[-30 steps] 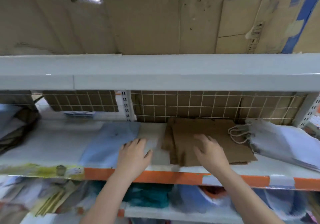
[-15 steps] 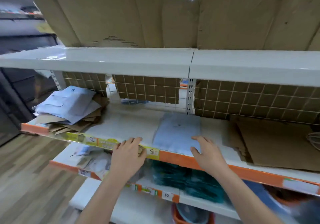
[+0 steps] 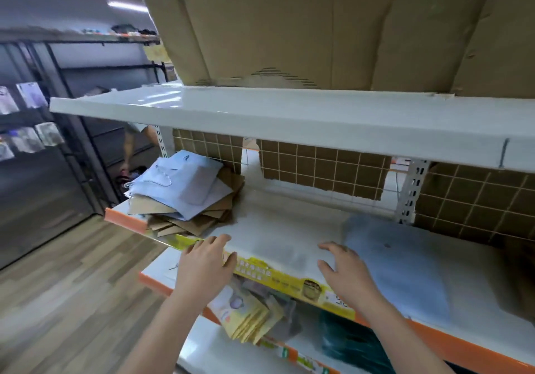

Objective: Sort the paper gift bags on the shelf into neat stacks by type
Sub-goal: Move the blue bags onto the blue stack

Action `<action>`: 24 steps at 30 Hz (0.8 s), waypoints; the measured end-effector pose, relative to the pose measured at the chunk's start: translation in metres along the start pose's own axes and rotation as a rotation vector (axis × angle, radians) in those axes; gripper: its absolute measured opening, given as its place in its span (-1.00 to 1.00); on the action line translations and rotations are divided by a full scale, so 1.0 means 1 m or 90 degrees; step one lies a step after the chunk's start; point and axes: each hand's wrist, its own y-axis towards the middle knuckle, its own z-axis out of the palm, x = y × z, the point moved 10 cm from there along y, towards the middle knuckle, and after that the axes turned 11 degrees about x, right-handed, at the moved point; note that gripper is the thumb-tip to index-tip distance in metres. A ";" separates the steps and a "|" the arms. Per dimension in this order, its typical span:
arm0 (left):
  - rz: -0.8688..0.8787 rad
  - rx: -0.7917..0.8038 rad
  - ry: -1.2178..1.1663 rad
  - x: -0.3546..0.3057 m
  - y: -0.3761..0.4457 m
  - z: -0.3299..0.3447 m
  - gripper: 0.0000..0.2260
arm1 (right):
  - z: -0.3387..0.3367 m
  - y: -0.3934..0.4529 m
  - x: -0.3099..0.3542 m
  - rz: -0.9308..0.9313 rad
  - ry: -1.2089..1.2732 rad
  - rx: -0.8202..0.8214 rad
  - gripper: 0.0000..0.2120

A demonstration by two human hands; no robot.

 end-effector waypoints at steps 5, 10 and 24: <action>-0.029 -0.001 0.025 0.058 0.043 -0.012 -0.73 | 0.025 0.059 0.036 -0.017 -0.009 0.016 -0.64; -0.109 0.008 0.018 0.115 0.079 -0.014 -0.67 | 0.041 0.104 0.065 -0.025 -0.016 0.037 -0.64; -0.318 0.081 0.003 0.289 0.206 0.005 -0.37 | 0.111 0.174 0.124 0.075 0.016 0.040 -0.71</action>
